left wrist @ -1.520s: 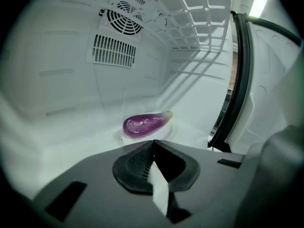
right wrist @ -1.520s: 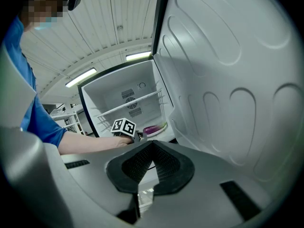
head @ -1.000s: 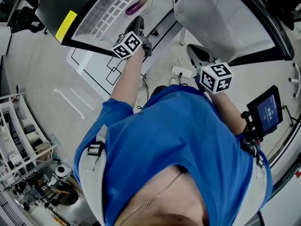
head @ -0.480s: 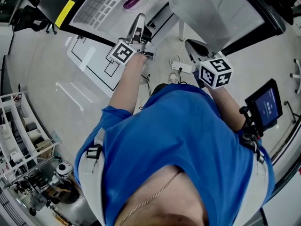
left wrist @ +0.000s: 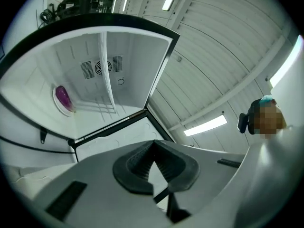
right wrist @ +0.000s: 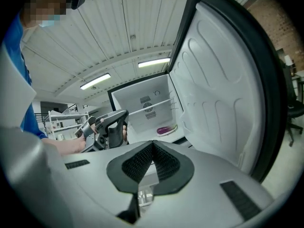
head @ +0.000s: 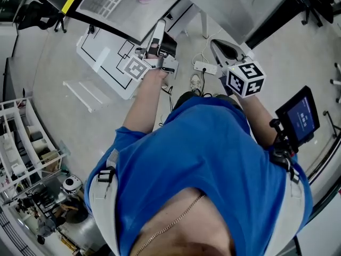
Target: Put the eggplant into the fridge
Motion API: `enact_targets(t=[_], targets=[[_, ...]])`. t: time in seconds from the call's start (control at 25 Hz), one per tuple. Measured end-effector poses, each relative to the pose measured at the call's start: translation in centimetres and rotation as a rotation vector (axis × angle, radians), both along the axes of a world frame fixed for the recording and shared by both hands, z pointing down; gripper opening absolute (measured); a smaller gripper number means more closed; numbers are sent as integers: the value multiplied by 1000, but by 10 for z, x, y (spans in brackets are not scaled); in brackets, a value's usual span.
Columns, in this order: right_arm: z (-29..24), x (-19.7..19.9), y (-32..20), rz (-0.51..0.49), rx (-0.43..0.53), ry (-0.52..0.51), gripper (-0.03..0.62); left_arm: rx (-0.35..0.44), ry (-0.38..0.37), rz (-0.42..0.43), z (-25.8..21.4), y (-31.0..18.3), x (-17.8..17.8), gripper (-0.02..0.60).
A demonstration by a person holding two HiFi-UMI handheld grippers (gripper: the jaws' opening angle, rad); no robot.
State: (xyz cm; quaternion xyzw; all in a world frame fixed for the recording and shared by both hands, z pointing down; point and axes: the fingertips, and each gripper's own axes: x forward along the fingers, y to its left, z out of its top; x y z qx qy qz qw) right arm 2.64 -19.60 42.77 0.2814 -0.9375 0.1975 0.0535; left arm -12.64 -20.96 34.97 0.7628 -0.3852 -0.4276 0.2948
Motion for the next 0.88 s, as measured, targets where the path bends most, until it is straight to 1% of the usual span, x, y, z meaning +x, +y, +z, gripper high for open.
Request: enact_targets(t=[0.2,0.4,0.64,0.88], targets=[[5,10,-2,-1,14,0,2,-3,24,0,8,21,5,8],[8,24,-11,28,30,9,2,13,27,9,6,32,9,8],[10,48,-28,119,51,16,2,35,40,49,6,34,12,8],[1,90,-48,250,88,36,2,25,-4,88,7,34,23,8]])
